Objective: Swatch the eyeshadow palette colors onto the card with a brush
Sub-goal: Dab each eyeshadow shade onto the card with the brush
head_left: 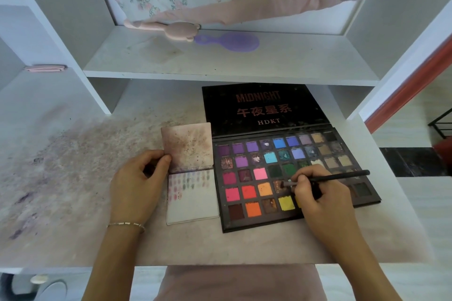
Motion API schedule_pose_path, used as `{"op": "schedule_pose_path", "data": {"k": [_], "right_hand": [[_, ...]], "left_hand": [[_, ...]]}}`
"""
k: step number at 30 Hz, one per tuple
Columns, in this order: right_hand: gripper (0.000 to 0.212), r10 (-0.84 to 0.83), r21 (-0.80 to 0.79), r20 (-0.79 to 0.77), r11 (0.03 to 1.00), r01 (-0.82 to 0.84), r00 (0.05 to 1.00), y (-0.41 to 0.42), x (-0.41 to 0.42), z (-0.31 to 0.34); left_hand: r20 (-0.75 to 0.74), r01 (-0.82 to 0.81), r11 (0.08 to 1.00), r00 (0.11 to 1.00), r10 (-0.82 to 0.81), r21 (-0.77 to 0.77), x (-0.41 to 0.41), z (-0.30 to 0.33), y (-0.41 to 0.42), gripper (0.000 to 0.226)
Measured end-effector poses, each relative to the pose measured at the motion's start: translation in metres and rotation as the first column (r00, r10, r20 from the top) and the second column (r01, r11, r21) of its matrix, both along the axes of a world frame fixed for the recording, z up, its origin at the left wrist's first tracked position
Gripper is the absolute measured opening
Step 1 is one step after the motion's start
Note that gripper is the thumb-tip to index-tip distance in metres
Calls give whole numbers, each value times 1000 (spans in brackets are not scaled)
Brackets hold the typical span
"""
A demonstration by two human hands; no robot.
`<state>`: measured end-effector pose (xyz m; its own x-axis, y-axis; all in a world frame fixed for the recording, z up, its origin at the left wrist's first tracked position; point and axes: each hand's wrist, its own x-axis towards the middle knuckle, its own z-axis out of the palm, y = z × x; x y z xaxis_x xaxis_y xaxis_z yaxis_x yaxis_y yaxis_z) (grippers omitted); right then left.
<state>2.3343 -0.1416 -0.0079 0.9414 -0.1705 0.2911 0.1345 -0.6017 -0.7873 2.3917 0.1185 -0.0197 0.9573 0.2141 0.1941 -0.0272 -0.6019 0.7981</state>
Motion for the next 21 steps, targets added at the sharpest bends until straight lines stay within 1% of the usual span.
{"op": "schedule_pose_path", "data": {"k": [3, 5, 7, 10, 14, 18, 21], "right_hand": [[21, -12, -1, 22, 1000, 12, 1000, 0, 0, 0], [22, 10, -9, 24, 1000, -10, 1000, 1, 0, 0], [22, 20, -17, 14, 1000, -19, 1000, 1, 0, -1], [21, -14, 9, 21, 1000, 14, 1000, -1, 0, -1], [22, 22, 6, 13, 1000, -22, 1000, 2, -1, 1], [21, -36, 36, 11, 999, 35, 999, 1, -1, 2], [22, -43, 55, 31, 998, 41, 999, 3, -2, 3]], "left_hand": [[4, -1, 1000, 1000, 1, 0, -1, 1, 0, 21], [8, -3, 1000, 1000, 3, 4, -1, 1, 0, 22], [12, 2, 1000, 1000, -2, 9, 0, 0, -1, 21], [12, 7, 1000, 1000, -7, 4, 0, 0, -1, 19], [3, 7, 1000, 1000, -7, 5, -1, 0, 0, 16], [6, 3, 1000, 1000, -3, 11, -1, 0, 0, 15], [7, 7, 1000, 1000, -7, 15, 0, -1, 0, 16]]}}
